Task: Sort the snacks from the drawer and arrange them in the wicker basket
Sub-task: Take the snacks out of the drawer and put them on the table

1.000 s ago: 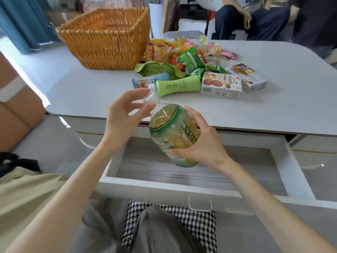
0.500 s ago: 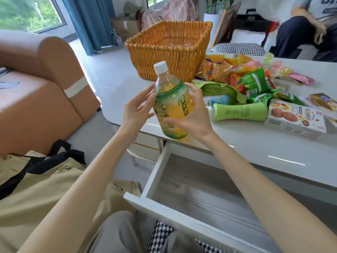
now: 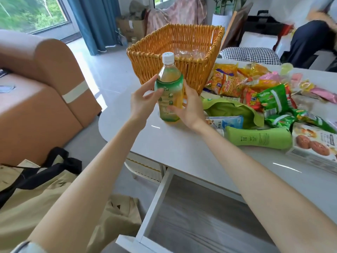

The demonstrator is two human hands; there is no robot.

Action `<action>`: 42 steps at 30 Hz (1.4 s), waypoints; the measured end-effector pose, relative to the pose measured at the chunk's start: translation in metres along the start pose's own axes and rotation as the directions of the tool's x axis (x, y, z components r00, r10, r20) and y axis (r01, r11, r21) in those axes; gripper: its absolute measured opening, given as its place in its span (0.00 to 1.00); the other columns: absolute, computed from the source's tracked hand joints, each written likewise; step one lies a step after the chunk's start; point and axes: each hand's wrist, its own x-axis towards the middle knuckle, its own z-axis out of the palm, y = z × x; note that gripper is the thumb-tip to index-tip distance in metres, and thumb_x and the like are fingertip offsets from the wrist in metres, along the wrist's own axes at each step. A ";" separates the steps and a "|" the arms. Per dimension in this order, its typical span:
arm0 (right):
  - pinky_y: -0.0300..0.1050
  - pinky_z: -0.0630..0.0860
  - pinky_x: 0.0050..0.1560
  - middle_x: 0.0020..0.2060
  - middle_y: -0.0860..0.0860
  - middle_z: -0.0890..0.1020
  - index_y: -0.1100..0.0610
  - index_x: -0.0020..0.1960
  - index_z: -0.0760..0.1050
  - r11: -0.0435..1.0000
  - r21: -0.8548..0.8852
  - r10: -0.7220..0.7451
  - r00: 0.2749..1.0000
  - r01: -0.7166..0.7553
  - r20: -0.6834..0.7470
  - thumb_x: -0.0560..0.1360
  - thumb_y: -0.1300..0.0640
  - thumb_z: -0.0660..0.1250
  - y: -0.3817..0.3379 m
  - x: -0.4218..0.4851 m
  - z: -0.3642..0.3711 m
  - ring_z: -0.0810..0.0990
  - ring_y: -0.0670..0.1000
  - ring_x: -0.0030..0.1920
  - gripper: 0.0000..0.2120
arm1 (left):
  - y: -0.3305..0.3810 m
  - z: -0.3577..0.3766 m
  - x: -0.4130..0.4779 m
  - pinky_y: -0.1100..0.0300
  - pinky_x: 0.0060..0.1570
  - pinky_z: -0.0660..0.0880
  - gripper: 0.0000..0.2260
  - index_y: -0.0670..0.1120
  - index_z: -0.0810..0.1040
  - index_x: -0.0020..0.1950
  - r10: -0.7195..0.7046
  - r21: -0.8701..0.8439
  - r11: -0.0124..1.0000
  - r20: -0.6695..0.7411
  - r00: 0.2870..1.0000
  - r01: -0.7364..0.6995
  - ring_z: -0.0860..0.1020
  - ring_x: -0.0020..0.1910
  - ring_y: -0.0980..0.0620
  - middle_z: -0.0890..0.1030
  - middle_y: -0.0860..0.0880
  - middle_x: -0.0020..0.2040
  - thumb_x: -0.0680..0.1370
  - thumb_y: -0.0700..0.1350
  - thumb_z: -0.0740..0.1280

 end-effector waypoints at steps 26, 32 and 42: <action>0.31 0.75 0.48 0.54 0.40 0.79 0.47 0.59 0.77 0.982 -0.142 0.150 0.970 -0.123 0.193 0.76 0.57 0.69 0.000 -0.318 -0.121 0.79 0.40 0.50 0.13 | -0.036 -0.046 -0.276 0.62 0.71 0.50 0.39 0.63 0.51 0.75 -0.079 0.490 0.709 0.770 0.633 -0.507 0.49 0.75 0.61 0.55 0.60 0.74 0.67 0.68 0.63; 0.44 0.75 0.59 0.63 0.35 0.73 0.41 0.66 0.71 0.913 -0.403 0.106 0.920 0.060 0.378 0.75 0.35 0.60 0.034 -0.411 -0.131 0.72 0.36 0.61 0.22 | -0.081 -0.051 -0.310 0.45 0.75 0.44 0.40 0.57 0.37 0.77 0.028 0.561 0.425 0.776 0.630 -0.710 0.42 0.77 0.50 0.48 0.56 0.78 0.73 0.70 0.53; 0.55 0.50 0.75 0.75 0.54 0.63 0.59 0.75 0.61 0.660 -0.663 -0.222 0.935 0.353 0.277 0.75 0.45 0.62 0.071 -0.373 -0.133 0.54 0.54 0.77 0.33 | -0.090 -0.016 -0.268 0.36 0.72 0.42 0.41 0.51 0.38 0.78 0.087 0.616 0.367 0.723 0.685 -0.697 0.35 0.76 0.43 0.39 0.49 0.78 0.74 0.64 0.57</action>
